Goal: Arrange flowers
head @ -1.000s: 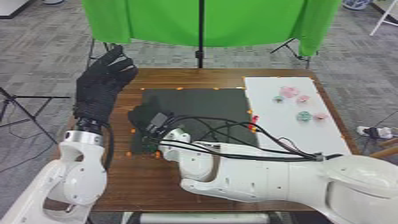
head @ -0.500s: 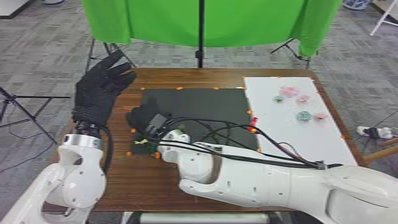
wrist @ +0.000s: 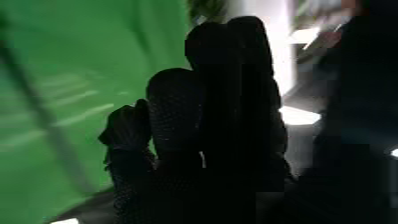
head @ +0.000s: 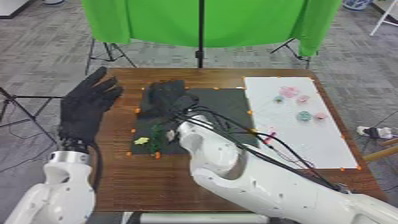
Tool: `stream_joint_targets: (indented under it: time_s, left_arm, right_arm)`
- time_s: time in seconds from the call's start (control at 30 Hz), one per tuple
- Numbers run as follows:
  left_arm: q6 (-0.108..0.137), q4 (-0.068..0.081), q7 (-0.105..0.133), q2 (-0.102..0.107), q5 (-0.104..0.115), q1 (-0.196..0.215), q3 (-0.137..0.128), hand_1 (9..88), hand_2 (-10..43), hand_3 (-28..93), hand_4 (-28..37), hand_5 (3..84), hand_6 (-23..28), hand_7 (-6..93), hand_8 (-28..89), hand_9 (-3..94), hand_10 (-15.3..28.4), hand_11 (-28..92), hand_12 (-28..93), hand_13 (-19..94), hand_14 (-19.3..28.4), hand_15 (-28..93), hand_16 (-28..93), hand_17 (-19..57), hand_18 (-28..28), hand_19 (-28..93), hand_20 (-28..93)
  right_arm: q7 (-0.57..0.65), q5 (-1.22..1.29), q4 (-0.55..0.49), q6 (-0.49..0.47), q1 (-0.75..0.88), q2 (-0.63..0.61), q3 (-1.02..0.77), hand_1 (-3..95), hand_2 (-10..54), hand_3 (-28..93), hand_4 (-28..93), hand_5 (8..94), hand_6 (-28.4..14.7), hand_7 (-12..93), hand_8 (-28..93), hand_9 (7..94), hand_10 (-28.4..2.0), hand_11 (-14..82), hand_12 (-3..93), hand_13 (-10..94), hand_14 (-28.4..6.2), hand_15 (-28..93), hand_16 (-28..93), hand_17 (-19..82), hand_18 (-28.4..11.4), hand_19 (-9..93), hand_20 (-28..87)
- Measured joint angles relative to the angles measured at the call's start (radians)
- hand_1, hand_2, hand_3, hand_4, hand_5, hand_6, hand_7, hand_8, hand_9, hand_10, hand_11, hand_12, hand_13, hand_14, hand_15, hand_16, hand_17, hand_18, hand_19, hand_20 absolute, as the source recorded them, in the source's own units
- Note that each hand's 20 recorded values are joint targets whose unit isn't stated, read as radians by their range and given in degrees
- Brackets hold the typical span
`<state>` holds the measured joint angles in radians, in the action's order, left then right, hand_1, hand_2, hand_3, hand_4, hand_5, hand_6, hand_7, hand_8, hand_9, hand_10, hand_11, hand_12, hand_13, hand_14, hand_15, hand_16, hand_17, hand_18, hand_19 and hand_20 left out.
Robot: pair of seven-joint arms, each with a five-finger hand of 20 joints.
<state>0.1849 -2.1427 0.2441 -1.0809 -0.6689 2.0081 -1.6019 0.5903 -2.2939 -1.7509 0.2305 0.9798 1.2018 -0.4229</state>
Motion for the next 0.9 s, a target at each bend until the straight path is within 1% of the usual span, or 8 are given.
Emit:
stream_joint_targets:
  time_s: [0.07, 0.17, 0.3, 0.5, 0.57, 0.7, 0.83, 0.9]
  left_arm:
    - [0.0, 0.001, 0.0, -0.008, 0.001, 0.024, -0.001, 25.4, 7.7, 79, -23.8, 40.0, 10.1, 13.8, -10, 36.9, 20.2, 26, 11, 28, 27.6, 55, -9, -7.0, 27.4, 58, 16]
    - [0.0, 0.002, -0.001, -0.02, 0.003, 0.047, -0.003, 25.2, 7.7, 79, -24.1, 39.9, 10.0, 13.6, -10, 36.7, 20.0, 25, 11, 27, 27.5, 55, -9, -7.0, 27.3, 58, 16]
    - [0.006, 0.002, 0.008, -0.021, 0.011, 0.066, -0.003, 25.2, 7.7, 79, -24.3, 39.7, 9.7, 13.6, -10, 36.3, 19.9, 25, 11, 27, 27.5, 54, -8, -7.0, 27.2, 58, 15]
    - [0.026, 0.001, 0.071, 0.003, 0.033, 0.095, 0.009, 25.0, 7.7, 79, -24.6, 39.4, 9.5, 13.7, -10, 35.7, 19.7, 25, 11, 27, 27.5, 54, -8, -7.1, 27.2, 58, 15]
    - [0.03, 0.0, 0.082, 0.011, 0.037, 0.102, 0.013, 24.9, 7.7, 79, -24.6, 39.4, 9.5, 13.6, -10, 35.7, 19.7, 25, 11, 27, 27.4, 54, -8, -7.1, 27.3, 58, 15]
    - [0.033, 0.0, 0.08, 0.012, 0.037, 0.107, 0.014, 24.9, 7.7, 79, -24.7, 39.3, 9.5, 13.6, -10, 35.7, 19.7, 25, 11, 27, 27.4, 54, -8, -7.1, 27.2, 58, 15]
    - [0.033, 0.0, 0.074, 0.009, 0.037, 0.107, 0.014, 24.9, 7.7, 79, -24.6, 39.2, 9.4, 13.6, -10, 35.8, 19.8, 25, 11, 27, 27.4, 54, -8, -7.1, 27.3, 58, 15]
    - [0.033, 0.0, 0.07, 0.007, 0.036, 0.107, 0.014, 24.9, 7.6, 79, -24.5, 39.2, 9.5, 13.6, -10, 35.8, 19.8, 25, 11, 27, 27.5, 54, -8, -7.1, 27.3, 58, 15]
  right_arm:
    - [0.006, 0.035, -0.04, 0.037, 0.066, -0.038, -0.1, 37.7, -9.5, 78, -28, 66.6, 0.9, 18, -13, 68.5, -12.7, 42.6, 16.6, 56, -12.6, 83, 15, 20, -23.0, 91, 60]
    - [0.02, 0.035, -0.094, 0.004, 0.16, -0.103, -0.253, 36.9, -9.5, 78, -28, 64.8, 0.8, 18, -13, 66.4, -13.4, 39.6, 15.6, 54, -13.4, 82, 14, 19, -22.8, 90, 60]
    - [0.1, 0.045, -0.132, -0.009, 0.212, -0.24, -0.323, 36.3, -9.5, 78, -28, 63.1, 0.6, 17, -13, 65.1, -14.0, 36.7, 15.2, 53, -13.7, 82, 13, 19, -23.0, 90, 61]
    - [0.201, 0.096, -0.119, 0.003, 0.297, -0.424, -0.441, 35.4, -9.5, 79, -28, 59.8, 0.6, 17, -13, 60.4, -16.1, 29.9, 14.0, 51, -14.4, 81, 11, 19, -23.2, 90, 61]
    - [0.23, 0.101, -0.098, 0.001, 0.314, -0.475, -0.458, 35.2, -9.5, 79, -28, 58.7, 0.5, 17, -13, 59.2, -16.4, 28.2, 14.1, 50, -14.9, 80, 11, 19, -23.2, 90, 61]
    - [0.285, 0.105, -0.049, -0.038, 0.329, -0.544, -0.476, 34.7, -9.5, 80, -28, 56.5, 0.5, 17, -13, 56.5, -17.3, 25.2, 13.9, 48, -15.4, 80, 10, 17, -23.1, 90, 61]
    - [0.307, 0.112, -0.018, -0.16, 0.358, -0.562, -0.529, 34.9, -9.5, 80, -28, 56.1, 0.7, 17, -13, 56.5, -17.5, 24.9, 14.2, 48, -15.5, 80, 10, 17, -23.1, 90, 61]
    - [0.313, 0.118, -0.008, -0.19, 0.37, -0.562, -0.541, 35.3, -9.5, 80, -28, 56.2, 1.1, 17, -13, 57.1, -17.2, 25.2, 14.4, 48, -15.4, 81, 9, 17, -23.1, 90, 61]
